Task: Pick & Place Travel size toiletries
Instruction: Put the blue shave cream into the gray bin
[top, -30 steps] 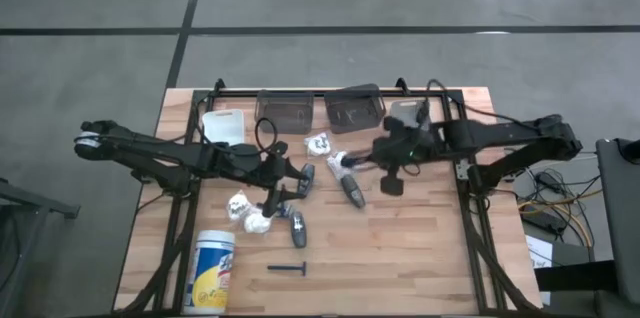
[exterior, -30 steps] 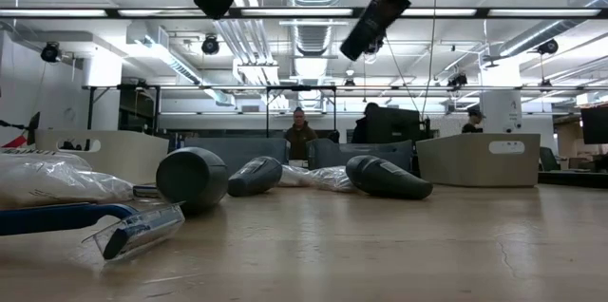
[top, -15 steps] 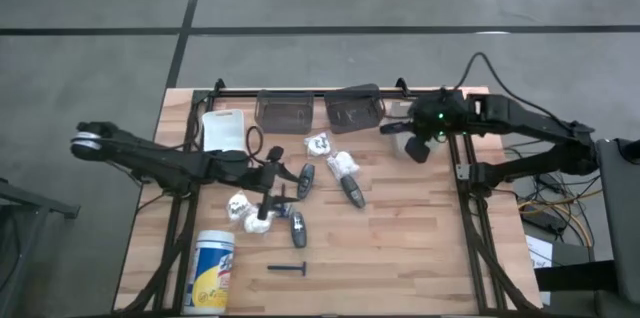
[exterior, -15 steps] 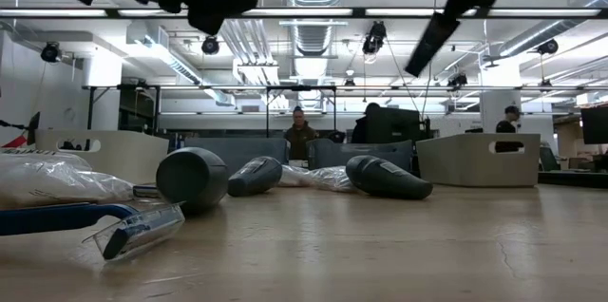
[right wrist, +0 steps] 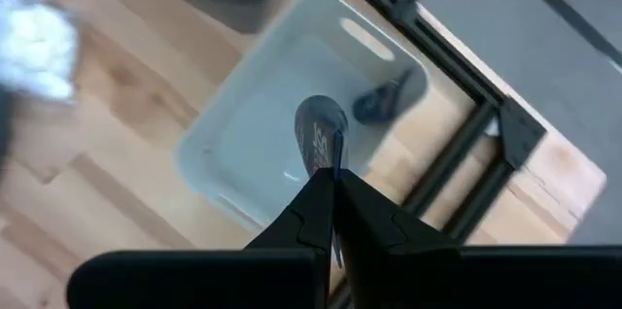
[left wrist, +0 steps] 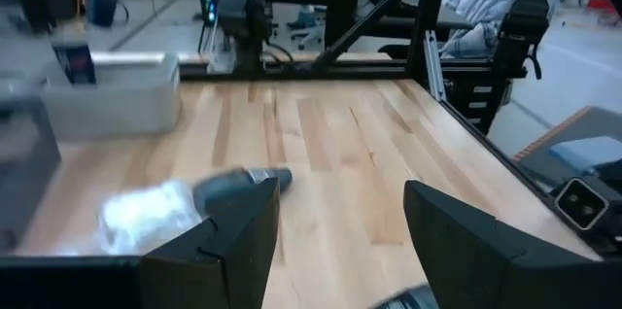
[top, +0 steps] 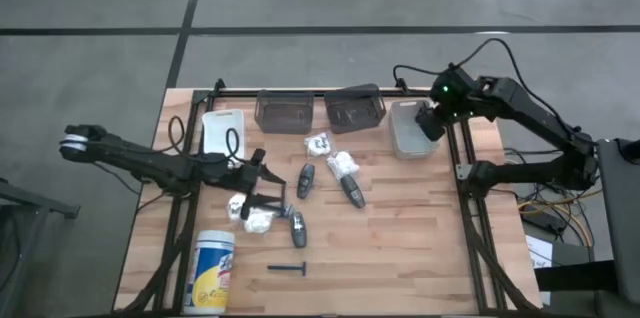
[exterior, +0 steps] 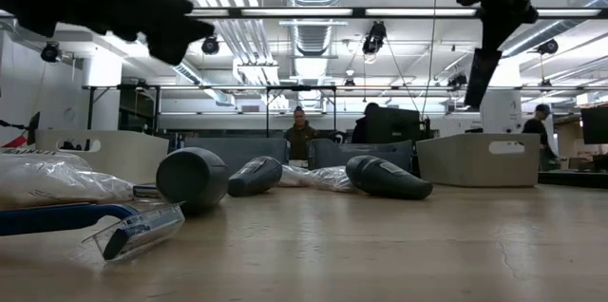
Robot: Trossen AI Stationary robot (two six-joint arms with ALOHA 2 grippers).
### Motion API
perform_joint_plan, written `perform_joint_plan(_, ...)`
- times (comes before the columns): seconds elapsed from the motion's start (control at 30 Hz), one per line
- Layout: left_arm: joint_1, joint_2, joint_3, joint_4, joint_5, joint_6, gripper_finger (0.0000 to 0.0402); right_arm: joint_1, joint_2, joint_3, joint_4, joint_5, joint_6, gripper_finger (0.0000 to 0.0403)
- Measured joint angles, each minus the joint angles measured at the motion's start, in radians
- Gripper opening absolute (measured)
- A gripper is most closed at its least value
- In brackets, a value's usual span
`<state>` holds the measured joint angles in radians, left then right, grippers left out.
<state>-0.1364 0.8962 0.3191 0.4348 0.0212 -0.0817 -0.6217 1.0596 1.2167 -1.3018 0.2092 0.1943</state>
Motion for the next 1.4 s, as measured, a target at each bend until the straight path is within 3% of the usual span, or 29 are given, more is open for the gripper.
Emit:
perform_joint_plan(0.17,0.0,-0.003,-0.037,0.0,0.0,-0.104,0.0226,-0.09,0.044,-0.035,0.002,-0.059,-0.028,0.0008)
perform_joint_plan(0.37,0.0,0.001,-0.054,-0.001,0.0,-0.124,0.0226,-0.147,0.083,-0.106,0.04,-0.056,-0.046,0.0008)
perform_joint_plan(0.9,0.0,0.001,-0.054,-0.001,-0.003,-0.124,0.0226,-0.22,0.181,-0.275,0.243,-0.061,-0.096,0.0008)
perform_joint_plan(1.4,0.0,0.001,-0.054,0.001,-0.004,-0.084,0.0226,-0.221,0.279,-0.283,0.322,-0.055,-0.109,0.0008)
